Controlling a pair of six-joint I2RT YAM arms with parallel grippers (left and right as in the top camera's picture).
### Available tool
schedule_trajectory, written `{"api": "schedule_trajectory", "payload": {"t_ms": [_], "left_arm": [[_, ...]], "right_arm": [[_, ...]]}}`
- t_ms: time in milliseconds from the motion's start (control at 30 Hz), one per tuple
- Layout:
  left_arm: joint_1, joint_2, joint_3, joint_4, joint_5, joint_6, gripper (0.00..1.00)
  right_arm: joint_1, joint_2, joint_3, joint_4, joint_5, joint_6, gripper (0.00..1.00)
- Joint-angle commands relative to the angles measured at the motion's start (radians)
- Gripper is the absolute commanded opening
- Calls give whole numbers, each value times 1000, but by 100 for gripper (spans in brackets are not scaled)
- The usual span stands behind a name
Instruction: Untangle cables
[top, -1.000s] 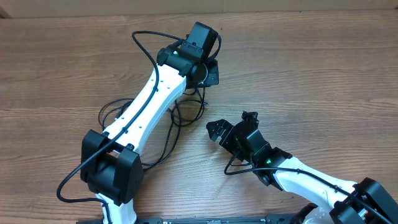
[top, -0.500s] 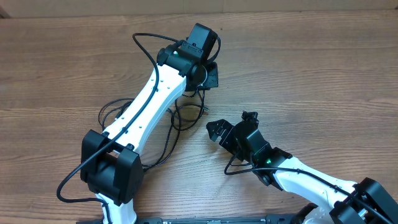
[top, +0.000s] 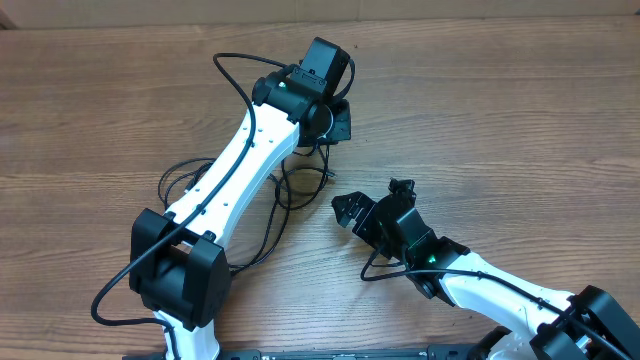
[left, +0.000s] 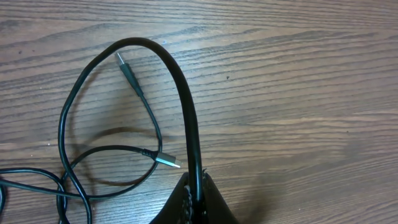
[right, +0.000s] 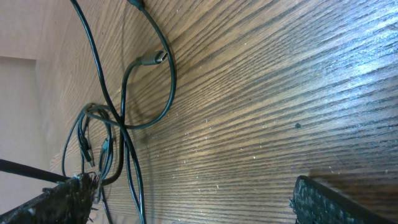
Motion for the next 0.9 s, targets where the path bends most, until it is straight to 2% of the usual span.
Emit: {"api": "schedule_trajectory", "payload": {"t_ms": [0, 467, 867], "left_arm": [[5, -25, 26, 2, 3, 1, 4], [17, -25, 32, -53, 8, 6, 4], [72, -25, 73, -131, 113, 138, 4]], "right_arm": [[-2, -12, 0, 6, 6, 3, 100], [-2, -12, 0, 6, 6, 3, 100], [-2, -12, 0, 86, 21, 3, 100]]}}
